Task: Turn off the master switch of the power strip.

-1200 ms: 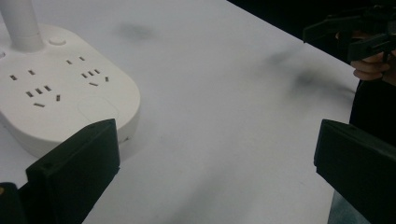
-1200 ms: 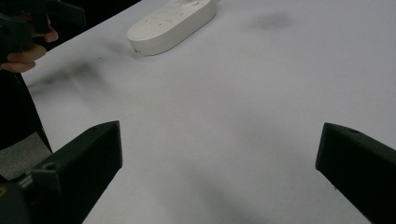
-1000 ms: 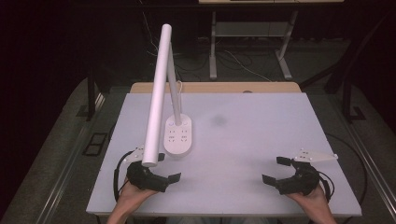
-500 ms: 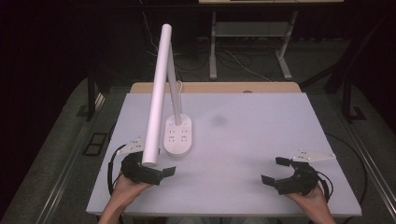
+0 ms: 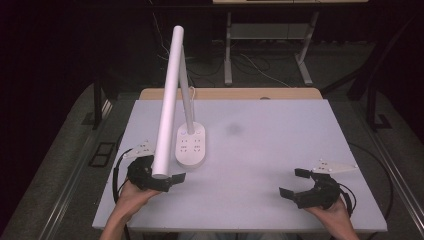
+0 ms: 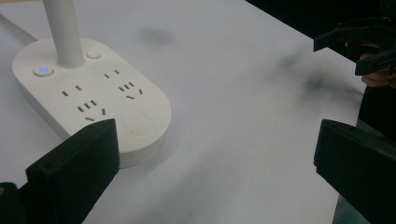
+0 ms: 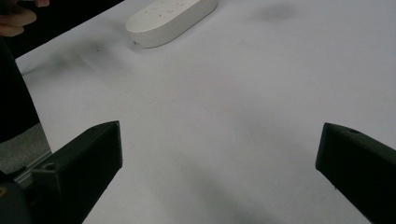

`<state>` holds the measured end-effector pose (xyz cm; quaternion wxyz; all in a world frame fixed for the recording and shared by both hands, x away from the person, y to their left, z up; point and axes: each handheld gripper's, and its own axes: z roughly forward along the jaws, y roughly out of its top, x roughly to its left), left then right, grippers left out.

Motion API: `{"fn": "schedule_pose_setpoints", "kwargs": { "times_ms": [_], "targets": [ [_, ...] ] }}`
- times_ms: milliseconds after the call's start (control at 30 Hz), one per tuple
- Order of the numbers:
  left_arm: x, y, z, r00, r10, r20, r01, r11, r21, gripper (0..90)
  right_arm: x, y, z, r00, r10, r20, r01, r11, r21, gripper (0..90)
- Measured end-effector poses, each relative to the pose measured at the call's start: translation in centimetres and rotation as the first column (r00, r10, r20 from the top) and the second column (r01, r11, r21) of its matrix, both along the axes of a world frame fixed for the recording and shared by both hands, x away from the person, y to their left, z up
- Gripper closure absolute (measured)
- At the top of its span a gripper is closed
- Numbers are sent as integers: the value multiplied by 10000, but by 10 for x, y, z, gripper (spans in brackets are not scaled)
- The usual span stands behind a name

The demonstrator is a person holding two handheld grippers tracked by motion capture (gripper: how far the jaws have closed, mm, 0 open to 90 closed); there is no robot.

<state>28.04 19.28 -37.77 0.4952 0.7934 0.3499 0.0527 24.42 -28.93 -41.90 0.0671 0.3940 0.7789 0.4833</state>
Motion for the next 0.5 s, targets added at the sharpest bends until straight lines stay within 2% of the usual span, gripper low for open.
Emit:
{"fn": "schedule_pose_setpoints", "kwargs": {
  "times_ms": [500],
  "targets": [
    [16, 4, 5, 9998, 193, -65, -192, 9997, 144, 0, 1, 1, 0, 9999, 12, -112, -13, 10000, -40, 0]
  ]
}}
